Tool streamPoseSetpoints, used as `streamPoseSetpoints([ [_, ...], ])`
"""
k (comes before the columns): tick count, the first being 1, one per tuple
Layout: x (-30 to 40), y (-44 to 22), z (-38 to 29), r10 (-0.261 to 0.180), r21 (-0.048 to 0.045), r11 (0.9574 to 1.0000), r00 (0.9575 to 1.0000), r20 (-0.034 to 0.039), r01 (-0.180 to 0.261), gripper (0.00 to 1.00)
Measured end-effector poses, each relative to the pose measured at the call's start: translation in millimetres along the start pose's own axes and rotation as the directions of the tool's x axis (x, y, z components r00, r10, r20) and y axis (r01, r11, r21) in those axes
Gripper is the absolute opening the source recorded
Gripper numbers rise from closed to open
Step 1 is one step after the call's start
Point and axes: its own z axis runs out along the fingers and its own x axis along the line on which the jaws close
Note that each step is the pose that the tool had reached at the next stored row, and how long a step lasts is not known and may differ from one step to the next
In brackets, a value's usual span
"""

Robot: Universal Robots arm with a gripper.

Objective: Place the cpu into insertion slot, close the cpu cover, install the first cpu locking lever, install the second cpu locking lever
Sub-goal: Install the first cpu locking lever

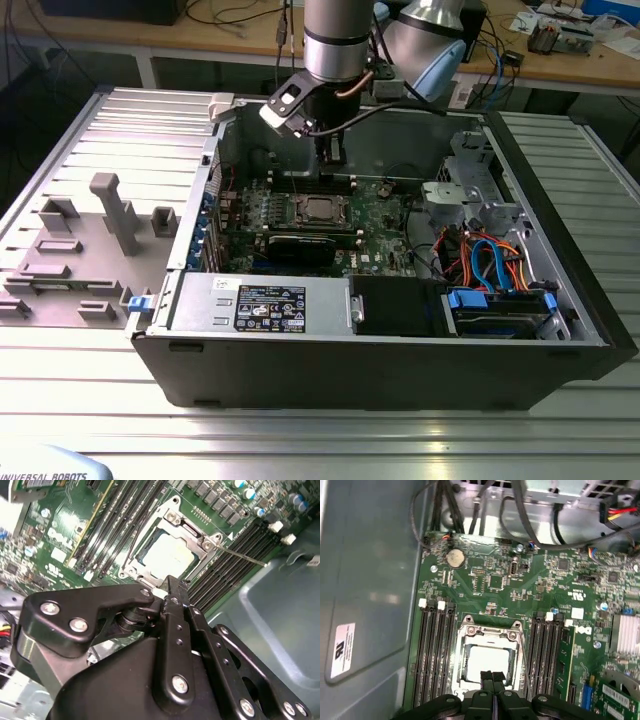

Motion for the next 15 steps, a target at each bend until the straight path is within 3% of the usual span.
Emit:
streamPoseSetpoints([
  [4,0.0,0.0,0.0,-0.085,0.0,0.9963,0.9963,-0.0019,0.085,0.11],
  [6,0.0,0.0,0.0,-0.146,0.0,0.9893,0.9893,-0.0033,0.146,0.11],
  [8,0.0,0.0,0.0,-0.212,-0.0003,0.9772,0.9771,-0.0048,0.212,0.11],
  [10,0.0,0.0,0.0,-0.246,-0.0003,0.9692,0.9691,-0.0055,0.246,0.11],
  [12,0.0,0.0,0.0,-0.285,-0.0006,0.9584,0.9584,-0.0065,0.285,0.11],
  [14,0.0,0.0,0.0,-0.323,-0.0007,0.9465,0.9465,-0.0073,0.323,0.11],
  [15,0.0,0.0,0.0,-0.347,-0.0009,0.9378,0.9378,-0.0078,0.347,0.11],
])
